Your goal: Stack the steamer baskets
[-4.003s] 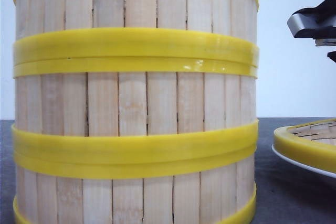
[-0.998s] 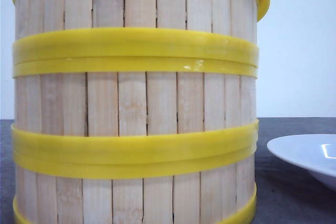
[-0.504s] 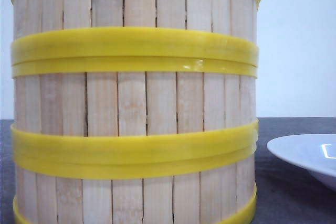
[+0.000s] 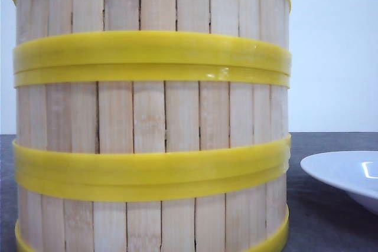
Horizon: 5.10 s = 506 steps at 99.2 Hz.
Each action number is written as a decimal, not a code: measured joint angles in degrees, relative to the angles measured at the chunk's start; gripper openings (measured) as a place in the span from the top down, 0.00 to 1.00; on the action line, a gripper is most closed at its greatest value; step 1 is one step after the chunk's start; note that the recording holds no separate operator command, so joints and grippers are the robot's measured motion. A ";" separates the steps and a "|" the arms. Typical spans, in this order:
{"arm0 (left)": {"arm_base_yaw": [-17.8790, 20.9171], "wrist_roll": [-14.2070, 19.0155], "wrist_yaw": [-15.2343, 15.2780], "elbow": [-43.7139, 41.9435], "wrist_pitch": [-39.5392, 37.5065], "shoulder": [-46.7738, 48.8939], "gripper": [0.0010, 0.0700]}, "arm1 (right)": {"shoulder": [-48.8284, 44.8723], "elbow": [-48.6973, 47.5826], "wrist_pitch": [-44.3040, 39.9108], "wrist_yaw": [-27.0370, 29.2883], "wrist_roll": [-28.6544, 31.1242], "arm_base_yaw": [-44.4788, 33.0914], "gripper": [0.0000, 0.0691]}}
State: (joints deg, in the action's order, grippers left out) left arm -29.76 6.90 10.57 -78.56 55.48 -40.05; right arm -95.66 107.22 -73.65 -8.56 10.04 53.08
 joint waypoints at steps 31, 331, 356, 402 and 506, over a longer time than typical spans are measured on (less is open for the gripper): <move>0.00 0.00 0.17 0.00 -0.02 0.00 0.01 | 7.26 0.17 9.40 13.18 -7.21 -1.03 0.68; 0.00 0.17 18.01 26.12 -4.04 28.72 0.98 | 95.51 -106.38 81.61 17.09 -8.04 -42.32 0.99; 0.00 0.17 18.01 26.12 -4.02 28.72 0.98 | 95.51 -106.38 81.61 17.09 -8.04 -42.32 0.99; 4.00 -2.43 15.15 30.01 -16.92 30.03 0.98 | 95.51 -106.38 81.61 17.09 -8.04 -42.32 0.99; 22.36 1.33 -10.73 76.72 -65.09 39.78 0.98 | 95.51 -106.38 83.78 17.20 -8.04 -42.32 0.99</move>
State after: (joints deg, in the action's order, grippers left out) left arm -7.40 8.23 -0.16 -1.85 -9.61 -0.27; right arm -0.14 0.84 10.13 8.64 2.00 10.76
